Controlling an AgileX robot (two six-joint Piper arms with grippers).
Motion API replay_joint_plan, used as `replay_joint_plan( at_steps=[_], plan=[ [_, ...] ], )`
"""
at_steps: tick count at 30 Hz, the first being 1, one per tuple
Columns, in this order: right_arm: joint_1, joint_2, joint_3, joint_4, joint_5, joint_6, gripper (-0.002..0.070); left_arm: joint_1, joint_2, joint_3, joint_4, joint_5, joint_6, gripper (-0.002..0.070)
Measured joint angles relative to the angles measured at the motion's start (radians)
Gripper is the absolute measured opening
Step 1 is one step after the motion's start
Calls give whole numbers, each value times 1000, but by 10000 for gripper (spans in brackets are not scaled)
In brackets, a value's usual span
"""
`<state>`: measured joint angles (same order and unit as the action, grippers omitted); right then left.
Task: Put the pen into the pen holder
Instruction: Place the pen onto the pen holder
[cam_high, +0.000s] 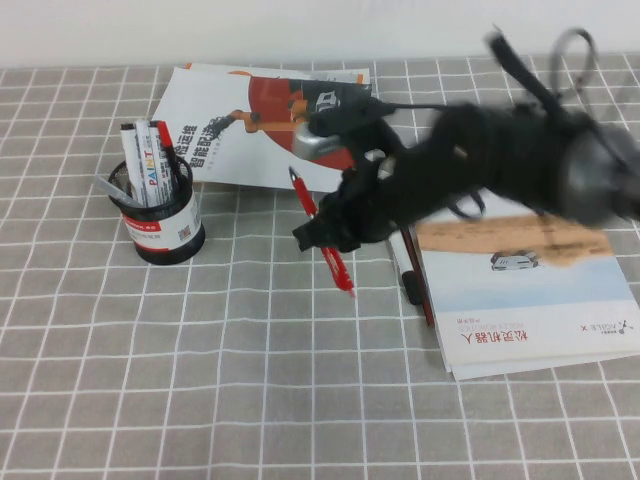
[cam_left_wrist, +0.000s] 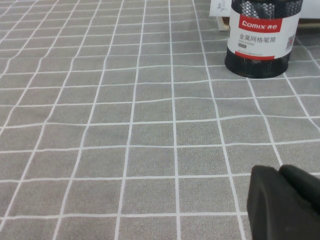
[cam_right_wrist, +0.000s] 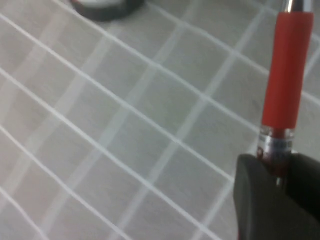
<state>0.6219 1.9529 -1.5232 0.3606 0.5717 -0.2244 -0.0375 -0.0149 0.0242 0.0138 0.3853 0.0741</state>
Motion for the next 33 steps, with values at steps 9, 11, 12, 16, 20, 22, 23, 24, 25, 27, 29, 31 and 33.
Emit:
replay_joint_plan(
  at_steps=[9, 11, 12, 16, 20, 22, 23, 24, 25, 27, 29, 31, 33],
  plan=[
    [24, -233, 314, 711, -555, -618, 61, 0, 0, 0, 0, 0, 0, -3],
    [39, -211, 284, 721, -579, -656, 61, 0, 0, 0, 0, 0, 0, -3],
    [51, -196, 262, 716, -587, -667, 61, 0, 0, 0, 0, 0, 0, -3],
    [97, -129, 154, 640, -605, -683, 61, 0, 0, 0, 0, 0, 0, -3],
    [140, -37, 4, 562, -605, -683, 61, 0, 0, 0, 0, 0, 0, -3],
    [154, 19, -67, 554, -611, -683, 61, 0, 0, 0, 0, 0, 0, -3],
    [162, 49, -106, 554, -613, -683, 61, 0, 0, 0, 0, 0, 0, -3],
    [165, 79, -146, 554, -615, -683, 61, 0, 0, 0, 0, 0, 0, -3],
    [169, 108, -184, 564, -617, -683, 61, 0, 0, 0, 0, 0, 0, -3],
    [170, 160, -253, 599, -619, -683, 61, 0, 0, 0, 0, 0, 0, -3],
    [170, 208, -328, 651, -621, -683, 61, 0, 0, 0, 0, 0, 0, -3],
    [170, 256, -401, 709, -625, -683, 61, 0, 0, 0, 0, 0, 0, -3],
    [170, 297, -462, 752, -620, -683, 61, 0, 0, 0, 0, 0, 0, -3]
  ],
)
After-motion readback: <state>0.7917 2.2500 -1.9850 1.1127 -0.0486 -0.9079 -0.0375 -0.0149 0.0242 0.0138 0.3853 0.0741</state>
